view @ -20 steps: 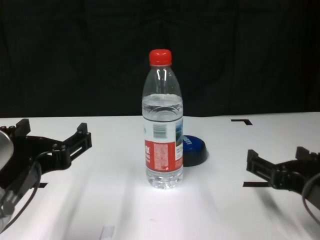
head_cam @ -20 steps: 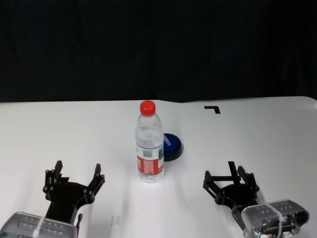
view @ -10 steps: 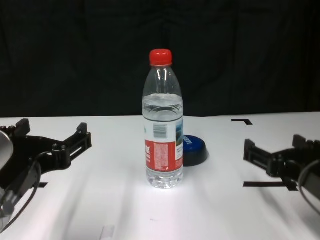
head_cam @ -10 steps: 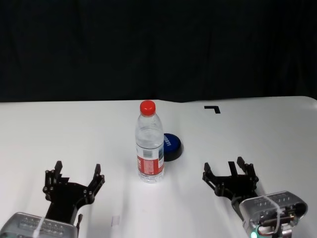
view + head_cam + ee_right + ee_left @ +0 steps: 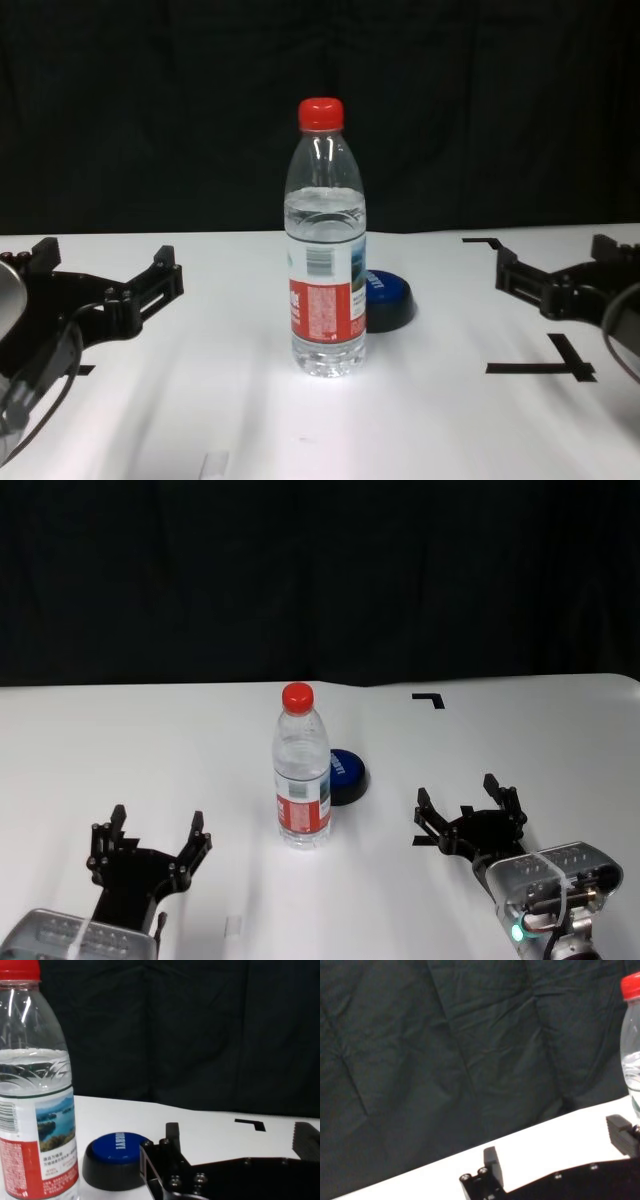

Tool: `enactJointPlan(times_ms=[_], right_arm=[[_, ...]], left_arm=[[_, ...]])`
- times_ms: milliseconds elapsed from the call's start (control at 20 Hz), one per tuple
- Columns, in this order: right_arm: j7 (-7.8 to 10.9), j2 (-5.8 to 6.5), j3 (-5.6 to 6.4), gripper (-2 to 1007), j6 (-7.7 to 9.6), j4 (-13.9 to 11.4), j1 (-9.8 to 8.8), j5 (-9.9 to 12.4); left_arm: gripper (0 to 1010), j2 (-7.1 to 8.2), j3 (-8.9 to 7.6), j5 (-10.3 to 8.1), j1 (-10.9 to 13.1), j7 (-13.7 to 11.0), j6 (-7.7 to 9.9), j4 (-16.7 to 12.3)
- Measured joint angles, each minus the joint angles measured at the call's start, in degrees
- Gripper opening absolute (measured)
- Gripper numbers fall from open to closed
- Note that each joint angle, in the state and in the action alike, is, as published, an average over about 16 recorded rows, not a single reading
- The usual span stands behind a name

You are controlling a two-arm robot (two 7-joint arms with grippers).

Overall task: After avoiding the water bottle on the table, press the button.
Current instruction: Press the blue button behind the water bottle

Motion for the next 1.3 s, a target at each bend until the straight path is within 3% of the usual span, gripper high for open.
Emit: enactJointPlan(times_ms=[700, 1300], right_arm=[[2.82, -1.56, 1.32, 1003, -0.15, 2.92, 3.45, -2.50], [5.03, -2.52, 2.28, 1003, -0.54, 7.24, 6.89, -3.90]], left_arm=[[1009, 0.00, 0.00, 0.00, 0.00, 0.00, 0.00, 0.00], [1009, 0.00, 0.00, 0.00, 0.00, 0.00, 0.00, 0.00]])
